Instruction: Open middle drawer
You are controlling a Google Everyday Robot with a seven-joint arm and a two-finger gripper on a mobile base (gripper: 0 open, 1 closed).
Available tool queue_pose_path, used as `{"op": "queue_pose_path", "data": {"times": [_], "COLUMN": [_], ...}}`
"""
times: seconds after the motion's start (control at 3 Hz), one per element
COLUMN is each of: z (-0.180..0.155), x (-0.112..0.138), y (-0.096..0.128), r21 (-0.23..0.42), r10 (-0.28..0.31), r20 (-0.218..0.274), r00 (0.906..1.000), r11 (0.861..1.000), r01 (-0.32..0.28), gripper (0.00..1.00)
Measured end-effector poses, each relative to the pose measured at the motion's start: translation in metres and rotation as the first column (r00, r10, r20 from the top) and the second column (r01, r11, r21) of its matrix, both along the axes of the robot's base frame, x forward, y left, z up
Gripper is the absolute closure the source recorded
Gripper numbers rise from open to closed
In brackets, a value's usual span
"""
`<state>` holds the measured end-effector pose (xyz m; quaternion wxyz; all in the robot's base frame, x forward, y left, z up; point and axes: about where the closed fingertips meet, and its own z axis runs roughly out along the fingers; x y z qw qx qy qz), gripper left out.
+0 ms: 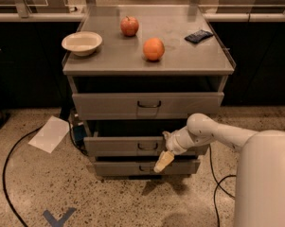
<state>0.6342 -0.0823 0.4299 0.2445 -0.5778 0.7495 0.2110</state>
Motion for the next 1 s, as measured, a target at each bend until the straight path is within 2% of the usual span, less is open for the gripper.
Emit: {"op": "queue_pose_path", "data": {"times": [0.33, 0.67, 1.0], "z": [0.0193, 0.0193, 0.0110], "x": [-0.0396, -0.0396, -0.0375], "y": [0.0114, 0.0114, 0.0141], "r21": [0.049, 0.049, 0.056], "r10": [0.084, 0.084, 0.087], "r20": [-0.067, -0.067, -0.090], "r00": [0.9942, 0.9942, 0.9921], "r11": [0.996, 0.996, 0.995], "r01": [-0.081, -0.081, -0.083], "gripper": [0.00, 0.00, 0.00]}}
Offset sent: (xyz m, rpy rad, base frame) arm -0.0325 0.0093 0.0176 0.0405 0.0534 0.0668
